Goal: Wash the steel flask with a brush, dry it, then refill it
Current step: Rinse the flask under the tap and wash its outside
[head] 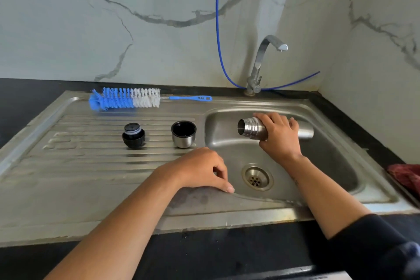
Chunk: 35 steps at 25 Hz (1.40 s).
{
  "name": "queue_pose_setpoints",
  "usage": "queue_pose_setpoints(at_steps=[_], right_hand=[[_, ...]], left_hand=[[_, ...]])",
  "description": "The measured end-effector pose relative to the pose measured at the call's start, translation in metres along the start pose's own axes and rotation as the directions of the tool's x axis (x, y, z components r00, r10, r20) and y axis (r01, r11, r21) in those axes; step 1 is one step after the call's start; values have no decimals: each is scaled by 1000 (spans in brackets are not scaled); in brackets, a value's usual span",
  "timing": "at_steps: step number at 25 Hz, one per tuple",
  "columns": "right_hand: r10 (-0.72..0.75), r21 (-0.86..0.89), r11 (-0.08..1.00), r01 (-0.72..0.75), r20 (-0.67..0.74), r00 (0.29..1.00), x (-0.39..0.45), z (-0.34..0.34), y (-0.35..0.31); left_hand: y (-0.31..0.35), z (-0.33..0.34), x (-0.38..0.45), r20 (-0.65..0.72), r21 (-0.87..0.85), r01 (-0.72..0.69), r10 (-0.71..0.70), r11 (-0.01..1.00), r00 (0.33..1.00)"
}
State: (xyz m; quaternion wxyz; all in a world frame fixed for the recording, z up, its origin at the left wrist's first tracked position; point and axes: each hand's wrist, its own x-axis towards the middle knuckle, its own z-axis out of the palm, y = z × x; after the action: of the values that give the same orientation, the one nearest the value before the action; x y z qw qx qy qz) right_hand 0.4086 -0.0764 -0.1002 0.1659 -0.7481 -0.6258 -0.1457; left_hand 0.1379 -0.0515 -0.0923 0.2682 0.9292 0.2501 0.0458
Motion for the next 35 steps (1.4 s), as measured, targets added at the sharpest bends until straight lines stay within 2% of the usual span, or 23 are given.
queue_pose_setpoints(at_steps=[6, 26, 35], right_hand=[[-13, -133, 991, 6, -51, 999, 1, 9, -4], [-70, -191, 980, 52, -93, 993, 5, 7, -12], [-125, -271, 957, 105, -56, 991, 3, 6, -19]], left_hand=[[0, 1, 0, 4, -10, -6, 6, 1000, 1000], [4, -1, 0, 20, -42, 10, -9, 999, 1000], [6, -2, -1, 24, -40, 13, -12, 999, 1000]])
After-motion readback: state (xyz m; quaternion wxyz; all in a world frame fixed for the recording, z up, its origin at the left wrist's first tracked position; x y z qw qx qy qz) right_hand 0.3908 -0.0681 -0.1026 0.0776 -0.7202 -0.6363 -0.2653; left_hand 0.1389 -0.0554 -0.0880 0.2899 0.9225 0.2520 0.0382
